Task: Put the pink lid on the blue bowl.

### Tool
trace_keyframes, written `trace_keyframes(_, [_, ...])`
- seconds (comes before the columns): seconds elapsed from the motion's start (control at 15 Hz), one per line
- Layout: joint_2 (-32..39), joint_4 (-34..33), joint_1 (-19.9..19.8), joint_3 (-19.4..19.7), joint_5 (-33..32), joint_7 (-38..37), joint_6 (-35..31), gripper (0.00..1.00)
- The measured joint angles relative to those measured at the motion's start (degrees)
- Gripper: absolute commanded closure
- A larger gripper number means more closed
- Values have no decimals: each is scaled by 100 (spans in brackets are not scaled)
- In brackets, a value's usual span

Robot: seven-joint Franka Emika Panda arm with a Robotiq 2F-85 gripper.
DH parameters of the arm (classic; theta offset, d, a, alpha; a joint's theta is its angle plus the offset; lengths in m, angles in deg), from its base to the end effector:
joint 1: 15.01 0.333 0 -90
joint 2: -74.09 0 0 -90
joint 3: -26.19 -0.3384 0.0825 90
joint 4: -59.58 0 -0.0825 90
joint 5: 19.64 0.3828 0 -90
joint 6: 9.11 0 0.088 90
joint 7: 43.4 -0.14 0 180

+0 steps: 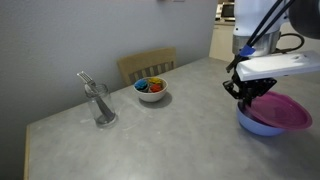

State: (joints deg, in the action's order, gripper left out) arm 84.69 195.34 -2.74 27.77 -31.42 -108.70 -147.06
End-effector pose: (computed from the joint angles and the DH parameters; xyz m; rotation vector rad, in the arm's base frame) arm 0.4838 0.0851 0.2265 2.7207 -1.1343 -0.0512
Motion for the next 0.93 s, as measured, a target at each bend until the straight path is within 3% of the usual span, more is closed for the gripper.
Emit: trace_keyframes(0.93, [-47,-225,-89,-212,73,84,136,97])
